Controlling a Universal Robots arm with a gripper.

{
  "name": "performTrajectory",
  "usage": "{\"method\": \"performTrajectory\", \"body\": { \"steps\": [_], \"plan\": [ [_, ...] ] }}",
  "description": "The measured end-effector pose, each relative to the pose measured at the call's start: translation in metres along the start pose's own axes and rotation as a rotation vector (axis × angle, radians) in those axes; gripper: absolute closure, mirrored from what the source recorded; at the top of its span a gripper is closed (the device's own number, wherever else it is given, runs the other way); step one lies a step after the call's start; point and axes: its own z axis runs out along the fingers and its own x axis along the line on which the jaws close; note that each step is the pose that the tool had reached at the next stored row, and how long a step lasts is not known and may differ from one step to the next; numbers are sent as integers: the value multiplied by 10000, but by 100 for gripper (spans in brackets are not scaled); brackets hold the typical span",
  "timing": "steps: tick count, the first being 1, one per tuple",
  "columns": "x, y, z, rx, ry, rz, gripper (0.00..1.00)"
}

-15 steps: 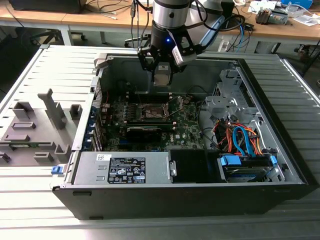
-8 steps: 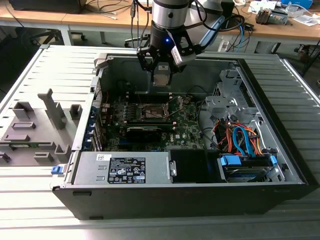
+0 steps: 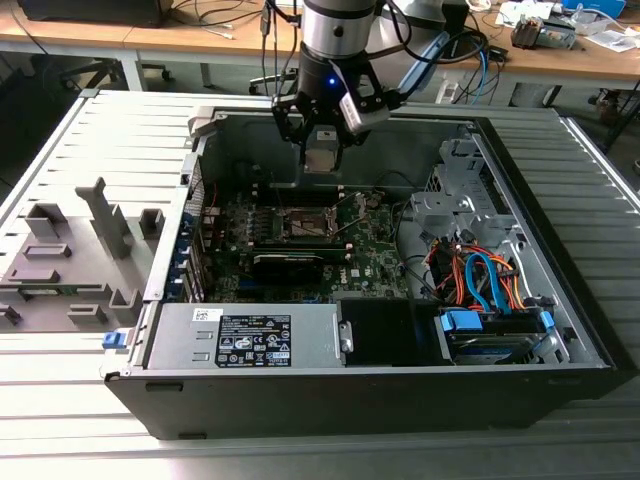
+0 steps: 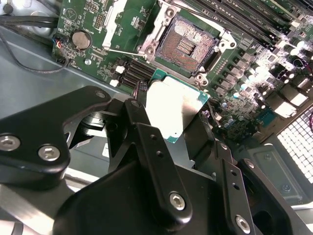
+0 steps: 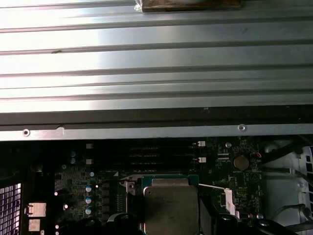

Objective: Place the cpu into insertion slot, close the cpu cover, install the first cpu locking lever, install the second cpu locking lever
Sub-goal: 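Place the cpu into insertion slot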

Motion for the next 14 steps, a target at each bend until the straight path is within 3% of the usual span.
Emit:
{"method": "performTrajectory", "body": {
  "steps": [14],
  "plan": [
    [31, -11, 4, 2, 1, 0, 46]
  ]
}}
